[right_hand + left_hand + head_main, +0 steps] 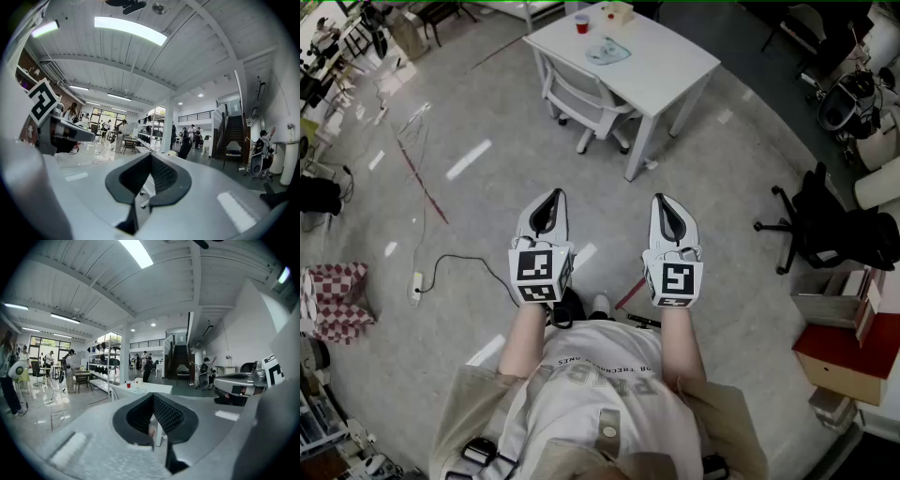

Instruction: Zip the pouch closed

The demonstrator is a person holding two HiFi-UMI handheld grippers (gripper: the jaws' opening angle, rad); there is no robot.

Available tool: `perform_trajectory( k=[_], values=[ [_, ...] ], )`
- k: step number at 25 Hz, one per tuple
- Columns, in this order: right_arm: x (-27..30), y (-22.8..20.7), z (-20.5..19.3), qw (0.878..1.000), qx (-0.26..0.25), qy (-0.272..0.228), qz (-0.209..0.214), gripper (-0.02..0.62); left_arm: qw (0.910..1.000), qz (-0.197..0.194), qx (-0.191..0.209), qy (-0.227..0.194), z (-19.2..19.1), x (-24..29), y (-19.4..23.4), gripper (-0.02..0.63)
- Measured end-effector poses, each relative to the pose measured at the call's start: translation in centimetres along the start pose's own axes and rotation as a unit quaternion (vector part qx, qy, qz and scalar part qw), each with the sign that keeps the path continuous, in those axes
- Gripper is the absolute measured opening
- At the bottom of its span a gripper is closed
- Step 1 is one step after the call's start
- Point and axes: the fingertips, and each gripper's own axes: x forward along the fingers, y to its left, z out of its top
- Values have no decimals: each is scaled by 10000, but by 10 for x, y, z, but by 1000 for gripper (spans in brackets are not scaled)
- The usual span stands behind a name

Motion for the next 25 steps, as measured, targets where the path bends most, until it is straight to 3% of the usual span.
perform_trajectory(
  k=[17, 25],
  values=[
    [9, 4, -2, 9999, -86, 102, 4, -1, 9999, -124, 1, -10, -1, 12, 5, 9],
    [37, 8, -1, 9998, -7, 156, -116, 0, 9995, -295, 31, 70, 4, 36, 27, 9]
  ],
)
